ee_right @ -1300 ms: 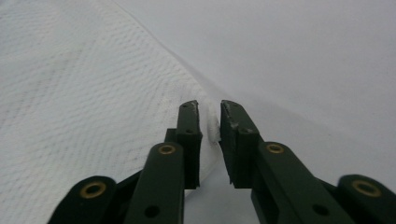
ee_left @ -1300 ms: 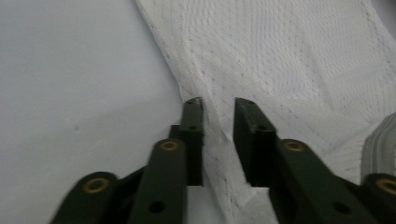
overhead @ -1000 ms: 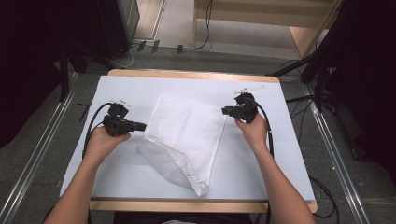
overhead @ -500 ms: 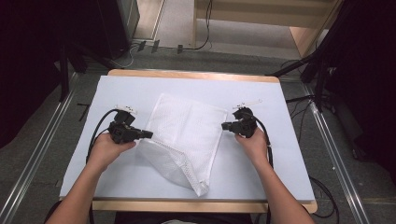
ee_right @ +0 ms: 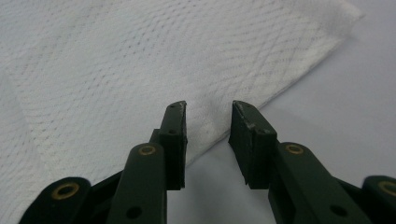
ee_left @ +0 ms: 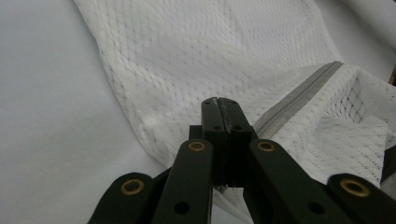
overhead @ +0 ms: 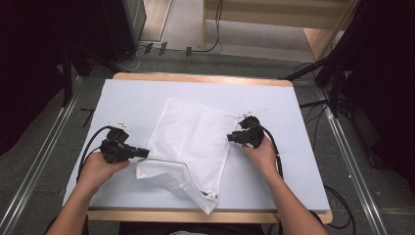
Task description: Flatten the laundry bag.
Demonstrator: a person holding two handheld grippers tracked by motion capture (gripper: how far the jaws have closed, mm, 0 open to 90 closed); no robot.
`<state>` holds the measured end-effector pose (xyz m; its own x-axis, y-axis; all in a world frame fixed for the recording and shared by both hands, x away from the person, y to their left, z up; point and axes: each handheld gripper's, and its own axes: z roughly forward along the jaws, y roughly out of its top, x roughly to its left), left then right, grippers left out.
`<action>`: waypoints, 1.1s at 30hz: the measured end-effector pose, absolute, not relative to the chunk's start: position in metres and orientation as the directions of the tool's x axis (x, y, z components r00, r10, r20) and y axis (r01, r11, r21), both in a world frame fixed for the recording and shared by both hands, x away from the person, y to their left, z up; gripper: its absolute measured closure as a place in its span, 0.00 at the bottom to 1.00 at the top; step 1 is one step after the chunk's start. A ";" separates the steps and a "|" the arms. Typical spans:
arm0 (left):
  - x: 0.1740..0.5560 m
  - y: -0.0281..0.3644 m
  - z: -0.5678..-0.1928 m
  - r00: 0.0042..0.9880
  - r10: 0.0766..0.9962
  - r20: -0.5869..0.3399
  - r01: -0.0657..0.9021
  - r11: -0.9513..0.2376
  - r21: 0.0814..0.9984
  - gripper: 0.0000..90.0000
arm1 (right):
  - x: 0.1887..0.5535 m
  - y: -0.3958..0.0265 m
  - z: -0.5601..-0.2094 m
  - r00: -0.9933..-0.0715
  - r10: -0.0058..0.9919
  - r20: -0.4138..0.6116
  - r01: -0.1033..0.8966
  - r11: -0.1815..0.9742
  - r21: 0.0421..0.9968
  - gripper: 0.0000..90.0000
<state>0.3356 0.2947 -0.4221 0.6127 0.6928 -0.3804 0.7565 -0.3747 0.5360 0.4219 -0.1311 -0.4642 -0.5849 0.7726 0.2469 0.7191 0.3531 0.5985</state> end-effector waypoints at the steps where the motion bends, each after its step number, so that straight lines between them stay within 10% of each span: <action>1: 0.335 0.295 -0.423 0.611 0.696 -0.377 0.758 -0.375 0.534 1.00 | 0.422 -0.129 -0.464 -0.591 0.771 0.235 0.713 0.364 0.600 0.75; 11: 0.331 0.305 -0.420 0.574 0.730 -0.370 0.766 -0.319 0.559 1.00 | 0.428 -0.116 -0.463 -0.597 0.779 0.191 0.702 0.392 0.595 0.99; 33: 0.353 0.292 -0.427 0.521 0.800 -0.298 0.765 -0.283 0.578 0.89 | 0.494 -0.118 -0.454 -0.553 0.805 0.217 0.705 0.312 0.637 0.97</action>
<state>0.3532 0.2924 -0.4273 0.5211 0.7997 -0.2982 0.7654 -0.2832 0.5778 0.4944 -0.1180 -0.4542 -0.5527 0.8047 0.2166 0.7047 0.3125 0.6370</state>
